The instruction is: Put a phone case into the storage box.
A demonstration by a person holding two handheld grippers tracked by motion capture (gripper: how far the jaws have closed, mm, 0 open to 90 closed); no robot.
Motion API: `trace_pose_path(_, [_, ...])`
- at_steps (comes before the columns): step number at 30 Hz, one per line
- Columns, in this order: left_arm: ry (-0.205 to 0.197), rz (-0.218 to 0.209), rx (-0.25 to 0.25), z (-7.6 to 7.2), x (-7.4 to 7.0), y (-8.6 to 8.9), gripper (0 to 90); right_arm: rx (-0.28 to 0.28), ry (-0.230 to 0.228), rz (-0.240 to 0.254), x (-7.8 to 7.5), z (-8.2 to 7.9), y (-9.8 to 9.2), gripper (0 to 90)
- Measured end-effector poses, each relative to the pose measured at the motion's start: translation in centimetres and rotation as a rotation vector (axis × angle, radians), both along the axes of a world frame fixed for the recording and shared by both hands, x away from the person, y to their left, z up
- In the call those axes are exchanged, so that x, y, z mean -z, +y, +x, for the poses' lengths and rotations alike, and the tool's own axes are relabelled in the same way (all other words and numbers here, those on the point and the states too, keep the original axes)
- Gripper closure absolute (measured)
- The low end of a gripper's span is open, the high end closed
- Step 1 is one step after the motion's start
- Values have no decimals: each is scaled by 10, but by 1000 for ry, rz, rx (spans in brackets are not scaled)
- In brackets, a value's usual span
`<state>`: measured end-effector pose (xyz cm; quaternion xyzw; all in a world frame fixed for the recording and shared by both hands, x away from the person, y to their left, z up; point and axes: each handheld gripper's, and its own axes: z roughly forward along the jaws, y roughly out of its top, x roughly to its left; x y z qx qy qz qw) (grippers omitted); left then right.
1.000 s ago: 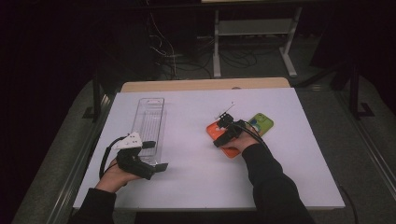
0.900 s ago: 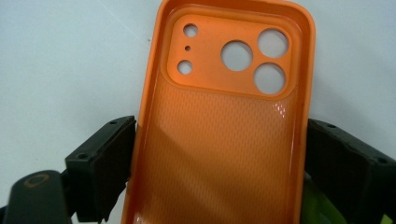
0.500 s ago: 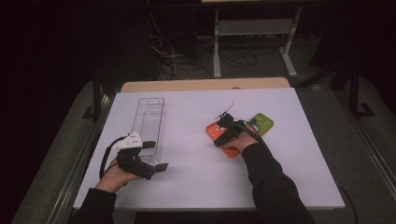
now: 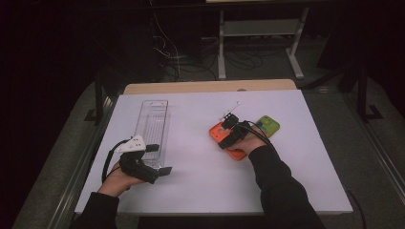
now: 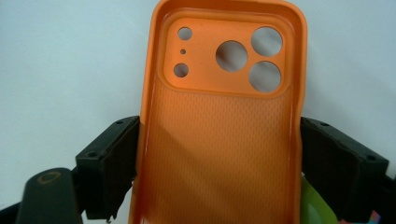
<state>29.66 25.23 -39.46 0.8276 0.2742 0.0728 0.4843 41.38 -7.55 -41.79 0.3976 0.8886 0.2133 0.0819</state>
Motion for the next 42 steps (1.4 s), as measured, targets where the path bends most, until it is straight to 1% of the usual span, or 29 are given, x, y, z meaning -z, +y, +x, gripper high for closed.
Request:
trace_pose_path(4, [-1, 3, 0, 0, 0, 1, 0, -12, -11, 23, -13, -4, -4, 147])
trace_pose_path(6, [-2, 2, -2, 0, 1, 1, 0, -30, -17, 30, -17, -6, -9, 147])
trace_pose_path(7, [0, 5, -1, 0, 1, 0, 0, -32, -13, 32, -19, -8, -11, 147])
trace_pose_path(10, [5, 19, 3, 1, 1, 0, 0, -47, -9, 36, -23, -14, -18, 147])
trace_pose_path(12, [3, 11, 3, 1, 1, -1, 0, -61, -4, 51, -25, -18, -23, 147])
trace_pose_path(15, [4, 19, 11, 0, 1, -2, 0, -83, -5, 59, -29, -25, -28, 147])
trace_pose_path(16, [6, 16, 10, 0, 1, -2, 0, -83, -7, 62, -30, -28, -30, 147])
trace_pose_path(20, [17, 19, 15, 1, 1, -2, 0, -102, -19, 70, -35, -35, -36, 147])
trace_pose_path(23, [22, 17, 27, 1, 0, -3, 0, -124, -12, 80, -38, -37, -39, 147])
trace_pose_path(25, [21, 26, 29, 2, -1, -6, 0, -134, -20, 85, -40, -40, -43, 147])
trace_pose_path(27, [17, 20, 33, 4, -3, -9, 0, -145, -20, 86, -40, -43, -47, 147])
trace_pose_path(29, [13, 29, 45, 6, -5, -12, 0, -165, -19, 88, -39, -45, -51, 147])
trace_pose_path(30, [16, 25, 48, 6, -7, -15, 0, -171, -22, 87, -39, -46, -52, 147])
trace_pose_path(31, [12, 25, 55, 8, -9, -17, 0, -174, -17, 89, -39, -47, -53, 147])
trace_pose_path(32, [10, 22, 58, 8, -10, -20, 0, -192, -20, 88, -39, -48, -55, 147])
trace_pose_path(34, [8, 11, 67, 11, -14, -24, 0, -207, -20, 85, -39, -50, -56, 147])
trace_pose_path(37, [2, 10, 91, 16, -19, -34, 0, -239, -49, 75, -40, -51, -58, 147])
trace_pose_path(38, [0, 10, 100, 18, -20, -37, 0, -245, -48, 79, -42, -52, -59, 147])
trace_pose_path(39, [-1, 8, 103, 19, -21, -40, 0, -246, -56, 73, -43, -52, -60, 147])
trace_pose_path(42, [-5, 18, 133, 25, -25, -49, 0, -255, -58, 78, -46, -53, -61, 147])
